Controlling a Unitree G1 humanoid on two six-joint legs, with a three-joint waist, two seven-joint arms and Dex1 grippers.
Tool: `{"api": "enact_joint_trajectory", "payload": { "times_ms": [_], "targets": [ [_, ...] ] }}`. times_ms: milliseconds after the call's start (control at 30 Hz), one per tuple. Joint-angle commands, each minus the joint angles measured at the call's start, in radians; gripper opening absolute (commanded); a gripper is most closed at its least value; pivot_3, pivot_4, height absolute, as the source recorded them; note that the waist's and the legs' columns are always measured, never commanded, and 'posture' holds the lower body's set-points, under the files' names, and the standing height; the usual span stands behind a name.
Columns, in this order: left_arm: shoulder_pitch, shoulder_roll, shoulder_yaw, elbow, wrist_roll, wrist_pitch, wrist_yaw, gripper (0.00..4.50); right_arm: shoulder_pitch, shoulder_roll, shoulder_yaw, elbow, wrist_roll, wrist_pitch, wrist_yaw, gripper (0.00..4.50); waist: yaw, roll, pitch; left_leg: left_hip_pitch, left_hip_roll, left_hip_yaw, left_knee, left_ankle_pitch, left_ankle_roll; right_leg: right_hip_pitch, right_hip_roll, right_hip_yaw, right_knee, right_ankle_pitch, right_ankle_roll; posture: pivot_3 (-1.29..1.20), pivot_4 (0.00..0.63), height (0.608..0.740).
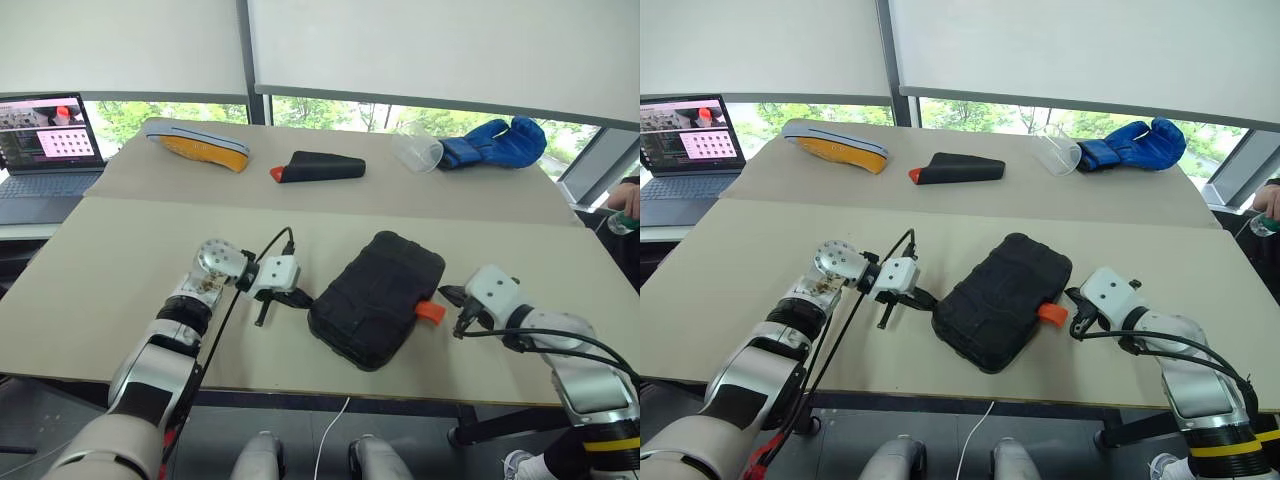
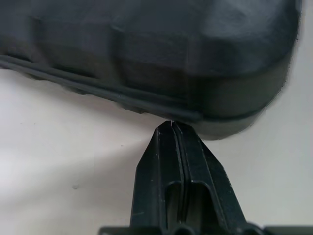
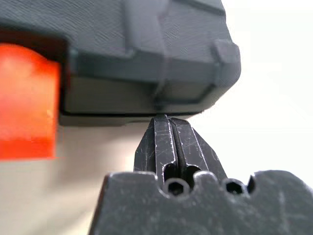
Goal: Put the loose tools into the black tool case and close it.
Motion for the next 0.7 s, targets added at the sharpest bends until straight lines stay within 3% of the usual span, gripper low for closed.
{"api": "enact_joint_trajectory", "payload": {
  "times_ms": [33,200,333,433,533,700],
  "targets": [
    [-0.090,-0.003,0.060,-0.103,-0.103,0.209,-0.025,0.06,0.055,-0.042,-0.107,-0.086,0.060,0.026,0.037,0.00,0.000,0.000,0.000,-0.001,0.000,0.000,0.000,0.000,0.000,0.000,0.000,0.000,0.000,0.000,0.000,0.00,0.150,0.734],
    [-0.071,-0.100,-0.013,-0.243,-0.120,0.323,-0.063,0.06,0.127,-0.025,-0.181,-0.178,0.099,0.062,0.015,0.00,0.002,0.001,0.000,0.000,-0.002,0.000,0.002,0.000,0.000,0.003,-0.002,0.000,-0.002,0.000,0.003,0.00,0.150,0.734],
    [-0.021,-0.142,-0.125,-0.179,0.007,0.189,-0.003,0.06,0.150,0.008,-0.175,-0.302,0.142,0.132,-0.008,0.00,-0.008,0.003,-0.002,0.001,-0.002,0.000,0.002,0.000,0.000,0.002,-0.001,0.001,-0.001,-0.001,0.003,0.00,0.150,0.734],
    [0.010,-0.136,-0.225,-0.115,0.146,-0.041,0.101,0.06,0.163,0.029,-0.130,-0.359,0.140,0.155,-0.023,0.00,-0.015,0.004,-0.003,0.001,0.000,-0.001,0.002,0.000,0.000,0.002,0.001,0.001,0.000,-0.001,0.002,0.00,0.150,0.734],
    [0.030,-0.147,-0.239,-0.094,0.148,-0.056,0.116,0.06,0.140,0.059,-0.072,-0.349,0.105,0.166,-0.056,0.00,-0.014,0.007,-0.007,0.012,0.000,-0.001,0.001,0.000,0.000,0.013,0.001,0.002,-0.002,-0.004,0.007,0.00,0.150,0.734],
    [0.057,-0.154,-0.226,-0.092,0.106,-0.017,0.095,0.06,0.105,0.085,0.009,-0.292,0.032,0.209,-0.126,0.00,-0.014,0.007,-0.014,0.022,0.000,0.000,0.001,0.000,0.000,0.022,-0.001,0.001,-0.003,-0.009,0.000,0.00,0.150,0.734]
  ]
}}
